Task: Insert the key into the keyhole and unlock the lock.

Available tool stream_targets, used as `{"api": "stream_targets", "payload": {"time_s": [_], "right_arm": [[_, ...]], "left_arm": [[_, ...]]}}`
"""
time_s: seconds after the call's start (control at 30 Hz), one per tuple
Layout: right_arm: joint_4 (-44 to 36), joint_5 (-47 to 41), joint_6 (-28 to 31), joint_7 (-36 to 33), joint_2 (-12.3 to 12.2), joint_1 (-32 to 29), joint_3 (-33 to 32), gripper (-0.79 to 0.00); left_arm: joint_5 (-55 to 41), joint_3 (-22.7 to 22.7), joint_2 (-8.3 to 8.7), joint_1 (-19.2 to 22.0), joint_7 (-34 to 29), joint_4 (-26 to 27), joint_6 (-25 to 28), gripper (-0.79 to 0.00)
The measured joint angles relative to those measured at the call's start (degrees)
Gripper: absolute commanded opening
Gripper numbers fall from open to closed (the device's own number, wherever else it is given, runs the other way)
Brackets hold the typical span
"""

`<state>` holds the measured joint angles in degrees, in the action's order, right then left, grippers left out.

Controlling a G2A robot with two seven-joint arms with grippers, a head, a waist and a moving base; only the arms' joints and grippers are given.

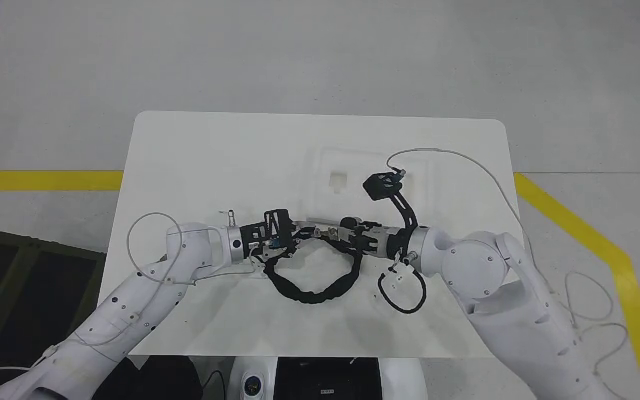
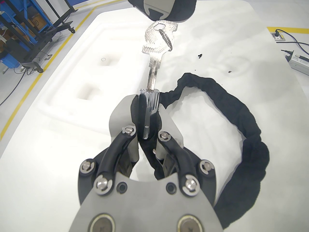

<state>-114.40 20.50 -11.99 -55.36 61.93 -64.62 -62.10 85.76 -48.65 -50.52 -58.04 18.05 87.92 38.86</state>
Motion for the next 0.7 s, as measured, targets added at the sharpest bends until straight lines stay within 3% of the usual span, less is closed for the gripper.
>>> {"api": "stream_targets", "payload": {"time_s": [0.7], "right_arm": [[2.6,0.0,0.5,3.6,0.8,2.0,2.6,-0.785]], "left_arm": [[0.0,0.0,0.0,0.0,0.0,0.0,0.0,-0.785]]}}
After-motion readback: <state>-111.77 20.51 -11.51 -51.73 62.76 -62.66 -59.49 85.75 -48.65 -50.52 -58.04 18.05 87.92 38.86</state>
